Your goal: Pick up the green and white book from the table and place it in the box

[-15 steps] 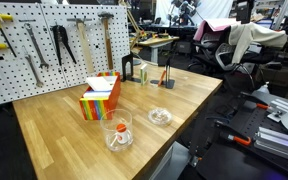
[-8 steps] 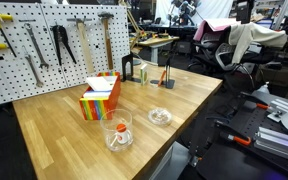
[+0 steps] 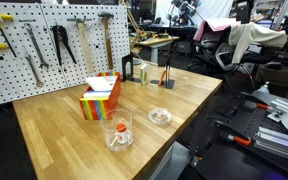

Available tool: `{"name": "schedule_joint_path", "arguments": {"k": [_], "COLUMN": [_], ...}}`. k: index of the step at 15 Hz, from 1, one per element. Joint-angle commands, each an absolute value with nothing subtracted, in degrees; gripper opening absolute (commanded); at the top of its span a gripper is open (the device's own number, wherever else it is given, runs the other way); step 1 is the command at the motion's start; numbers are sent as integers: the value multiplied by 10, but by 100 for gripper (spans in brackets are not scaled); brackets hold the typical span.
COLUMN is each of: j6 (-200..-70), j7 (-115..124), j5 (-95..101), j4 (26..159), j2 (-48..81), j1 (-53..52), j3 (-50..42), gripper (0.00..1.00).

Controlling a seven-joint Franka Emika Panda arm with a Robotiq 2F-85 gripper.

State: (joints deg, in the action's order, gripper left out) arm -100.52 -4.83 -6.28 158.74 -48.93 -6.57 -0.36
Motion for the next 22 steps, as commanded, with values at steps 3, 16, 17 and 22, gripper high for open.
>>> {"name": "schedule_joint_path", "arguments": {"k": [3, 16, 17, 22], "j6": [-1064, -1256, -1256, -1327], "j7": [-53, -32, -32, -3], "j5": [-40, 8, 8, 3], "j4": [1588, 1590, 1590, 1548], "j2": [-464, -359, -361, -271], "j1": [-62, -81, -82, -87], "j3": [20, 69, 69, 87], "gripper": [100, 100, 100, 100]}}
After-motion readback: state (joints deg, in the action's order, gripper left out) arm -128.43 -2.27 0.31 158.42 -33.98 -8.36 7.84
